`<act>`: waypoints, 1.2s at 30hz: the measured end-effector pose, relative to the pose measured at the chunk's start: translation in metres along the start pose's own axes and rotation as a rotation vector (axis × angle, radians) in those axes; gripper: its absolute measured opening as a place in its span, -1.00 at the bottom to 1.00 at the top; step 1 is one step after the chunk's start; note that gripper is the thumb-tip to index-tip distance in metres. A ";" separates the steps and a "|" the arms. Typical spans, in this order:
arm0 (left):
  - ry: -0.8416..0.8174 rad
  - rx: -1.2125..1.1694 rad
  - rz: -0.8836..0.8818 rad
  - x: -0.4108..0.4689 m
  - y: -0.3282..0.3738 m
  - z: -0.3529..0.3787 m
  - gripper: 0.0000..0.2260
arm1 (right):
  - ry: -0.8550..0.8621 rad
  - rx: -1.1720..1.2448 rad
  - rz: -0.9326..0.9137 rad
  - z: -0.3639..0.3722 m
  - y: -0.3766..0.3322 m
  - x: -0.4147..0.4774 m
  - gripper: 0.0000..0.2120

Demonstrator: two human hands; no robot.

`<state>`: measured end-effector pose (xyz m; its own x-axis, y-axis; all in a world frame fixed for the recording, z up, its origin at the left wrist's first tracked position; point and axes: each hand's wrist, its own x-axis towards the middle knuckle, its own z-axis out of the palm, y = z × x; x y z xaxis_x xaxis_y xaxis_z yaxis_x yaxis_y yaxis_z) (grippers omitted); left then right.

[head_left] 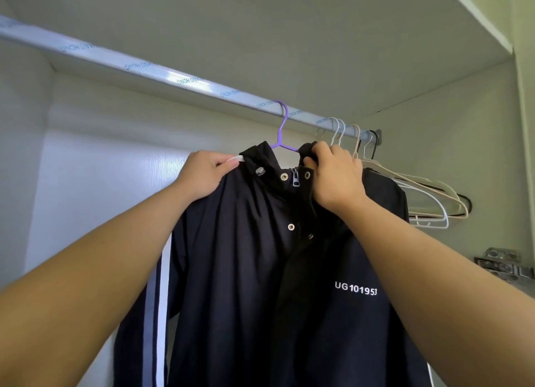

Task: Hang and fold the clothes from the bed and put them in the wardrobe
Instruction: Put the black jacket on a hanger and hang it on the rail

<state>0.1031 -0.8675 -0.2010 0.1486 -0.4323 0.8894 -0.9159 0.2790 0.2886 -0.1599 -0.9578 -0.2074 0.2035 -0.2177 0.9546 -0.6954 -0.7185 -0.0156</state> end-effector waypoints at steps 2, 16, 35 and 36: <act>-0.009 0.011 -0.053 -0.003 -0.011 -0.008 -0.78 | 0.011 0.012 0.013 0.003 0.000 0.000 -0.76; -0.142 -0.105 -0.352 -0.013 -0.027 -0.013 -0.47 | -0.059 0.077 0.210 -0.022 0.023 0.014 -0.61; -0.189 0.200 0.151 -0.009 0.086 0.016 -0.85 | -0.157 0.274 -0.285 -0.034 -0.017 -0.016 -0.78; -0.200 0.163 0.119 -0.008 0.086 0.014 -0.84 | -0.168 0.288 -0.269 -0.034 -0.020 -0.015 -0.79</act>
<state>0.0179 -0.8520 -0.1882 -0.0252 -0.5695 0.8216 -0.9728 0.2032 0.1110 -0.1723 -0.9174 -0.2114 0.4780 -0.0848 0.8743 -0.3863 -0.9142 0.1225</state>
